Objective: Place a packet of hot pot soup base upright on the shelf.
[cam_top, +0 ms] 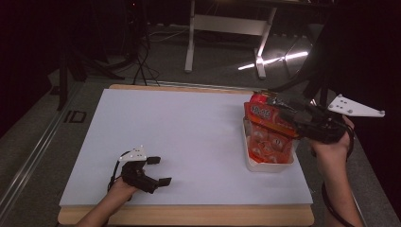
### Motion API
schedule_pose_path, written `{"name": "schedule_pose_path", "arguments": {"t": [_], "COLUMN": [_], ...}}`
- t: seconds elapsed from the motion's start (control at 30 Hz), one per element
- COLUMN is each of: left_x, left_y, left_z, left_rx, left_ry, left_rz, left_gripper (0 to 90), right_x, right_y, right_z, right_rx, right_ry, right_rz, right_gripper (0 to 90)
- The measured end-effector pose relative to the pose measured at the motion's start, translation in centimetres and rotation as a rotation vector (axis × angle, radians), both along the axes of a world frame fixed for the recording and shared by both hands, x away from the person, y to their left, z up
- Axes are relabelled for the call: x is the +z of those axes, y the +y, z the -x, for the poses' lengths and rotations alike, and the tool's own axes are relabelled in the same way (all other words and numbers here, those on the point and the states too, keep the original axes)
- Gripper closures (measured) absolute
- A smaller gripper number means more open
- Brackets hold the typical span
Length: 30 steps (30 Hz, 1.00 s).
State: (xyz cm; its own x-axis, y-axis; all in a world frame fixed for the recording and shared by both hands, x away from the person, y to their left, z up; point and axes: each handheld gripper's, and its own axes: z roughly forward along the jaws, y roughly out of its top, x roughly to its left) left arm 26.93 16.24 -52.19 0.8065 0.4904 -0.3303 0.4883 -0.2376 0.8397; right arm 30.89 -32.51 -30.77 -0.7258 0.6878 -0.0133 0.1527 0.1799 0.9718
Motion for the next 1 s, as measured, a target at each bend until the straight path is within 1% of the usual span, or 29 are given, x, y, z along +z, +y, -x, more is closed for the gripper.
{"name": "schedule_pose_path", "arguments": {"t": [0.1, 0.13, 0.33, 0.43, 0.53, 0.6, 0.67, 0.7, 0.73, 0.87, 0.93, 1.0], "left_x": [-0.1, -0.1, -0.2, -0.2, -0.2, -0.2, -0.2, -0.2, -0.2, -0.2, -0.2, -0.2], "left_y": [0.0, 0.0, -0.1, -0.1, -0.1, -0.1, -0.1, -0.1, -0.1, -0.1, -0.1, -0.1], "left_z": [0.0, 0.0, 0.0, 0.1, 0.1, 0.1, 0.1, 0.1, 0.1, 0.1, 0.1, 0.2], "left_rx": [-0.003, -0.006, -0.009, -0.010, -0.014, -0.015, -0.015, -0.014, -0.015, -0.016, -0.015, -0.015], "left_ry": [0.005, 0.009, 0.009, 0.010, 0.009, 0.008, 0.008, 0.007, 0.008, 0.007, 0.006, 0.005], "left_rz": [-0.002, 0.003, -0.003, -0.003, 0.000, -0.002, 0.000, -0.001, 0.001, 0.001, -0.002, 0.000], "left_gripper": [0.3, 0.2, 0.3, 0.2, 0.3, 0.3, 0.3, 0.3, 0.3, 0.3, 0.3, 0.3], "right_x": [-0.5, -0.7, -2.3, -3.4, -4.7, -5.6, -6.5, -6.9, -7.3, -8.8, -9.4, -10.1], "right_y": [1.1, 1.5, 3.6, 4.5, 5.2, 5.7, 5.9, 6.1, 6.2, 6.9, 7.2, 7.4], "right_z": [0.3, 0.4, 0.8, 0.9, 1.0, 1.0, 1.0, 1.0, 1.0, 1.0, 1.0, 1.1], "right_rx": [0.029, 0.038, 0.103, 0.129, 0.149, 0.156, 0.168, 0.174, 0.180, 0.207, 0.215, 0.236], "right_ry": [-0.002, -0.001, 0.024, 0.047, 0.075, 0.092, 0.111, 0.125, 0.129, 0.168, 0.175, 0.189], "right_rz": [0.013, 0.016, 0.024, 0.032, 0.023, 0.032, 0.021, 0.020, 0.026, 0.038, 0.049, 0.035], "right_gripper": [35.1, 35.0, 33.7, 32.2, 28.7, 25.8, 22.3, 20.7, 19.1, 16.9, 16.2, 15.0]}}
